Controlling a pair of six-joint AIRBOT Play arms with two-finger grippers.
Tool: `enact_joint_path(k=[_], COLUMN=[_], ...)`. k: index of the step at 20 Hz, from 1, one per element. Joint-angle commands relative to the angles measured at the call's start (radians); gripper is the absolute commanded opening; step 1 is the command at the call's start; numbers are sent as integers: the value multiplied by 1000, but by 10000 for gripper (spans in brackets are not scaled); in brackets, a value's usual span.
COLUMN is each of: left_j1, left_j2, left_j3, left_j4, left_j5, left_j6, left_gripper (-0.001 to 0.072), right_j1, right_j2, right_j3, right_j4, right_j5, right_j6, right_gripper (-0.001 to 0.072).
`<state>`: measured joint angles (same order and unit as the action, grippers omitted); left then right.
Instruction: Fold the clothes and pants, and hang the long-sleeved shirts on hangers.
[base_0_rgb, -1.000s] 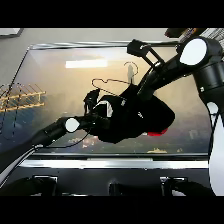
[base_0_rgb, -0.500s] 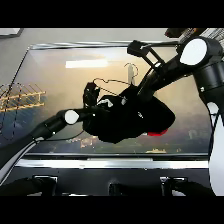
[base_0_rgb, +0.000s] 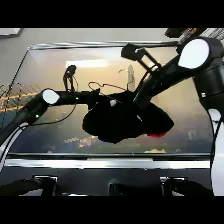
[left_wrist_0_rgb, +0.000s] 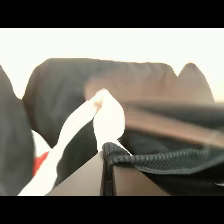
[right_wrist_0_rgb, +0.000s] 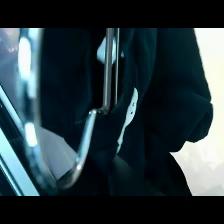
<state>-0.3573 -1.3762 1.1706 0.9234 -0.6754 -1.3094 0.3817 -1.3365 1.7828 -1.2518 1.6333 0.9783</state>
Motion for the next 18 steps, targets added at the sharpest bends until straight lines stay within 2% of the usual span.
enact_joint_path(k=[1, 12, 18], left_j1=[55, 94, 94], left_j2=[-1, -11, -11], left_j3=[27, 29, 85], left_j4=[-8, -8, -8], left_j5=[-49, -61, -60], left_j6=[-4, -4, -14], left_gripper=[21, 21, 21], right_j1=[68, 72, 72], right_j2=[3, 44, 34], right_j3=[0, 0, -2], right_j4=[-81, -63, -57], right_j5=[20, 92, 81], right_j6=[39, 132, 133], right_gripper=[28, 27, 27])
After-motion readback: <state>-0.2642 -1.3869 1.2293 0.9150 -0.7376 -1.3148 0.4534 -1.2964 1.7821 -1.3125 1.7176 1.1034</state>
